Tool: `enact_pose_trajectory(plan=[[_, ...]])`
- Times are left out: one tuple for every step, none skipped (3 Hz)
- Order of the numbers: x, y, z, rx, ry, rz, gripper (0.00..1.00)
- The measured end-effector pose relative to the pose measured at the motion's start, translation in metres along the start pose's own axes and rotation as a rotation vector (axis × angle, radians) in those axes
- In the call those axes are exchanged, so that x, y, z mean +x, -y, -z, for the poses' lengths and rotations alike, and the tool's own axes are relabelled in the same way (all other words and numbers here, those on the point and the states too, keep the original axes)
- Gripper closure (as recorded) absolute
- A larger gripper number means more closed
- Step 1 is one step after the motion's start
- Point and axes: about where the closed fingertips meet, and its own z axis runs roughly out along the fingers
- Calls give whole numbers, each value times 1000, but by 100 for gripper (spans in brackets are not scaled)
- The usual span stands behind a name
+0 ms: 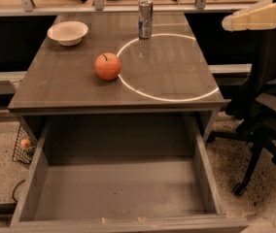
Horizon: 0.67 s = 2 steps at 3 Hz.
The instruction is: Place redbull can into top drawer
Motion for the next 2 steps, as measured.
enact_pose_trajectory(plan=[[0,-2,0,-6,-3,2,0],[6,-12,-20,19,5,-47,0]])
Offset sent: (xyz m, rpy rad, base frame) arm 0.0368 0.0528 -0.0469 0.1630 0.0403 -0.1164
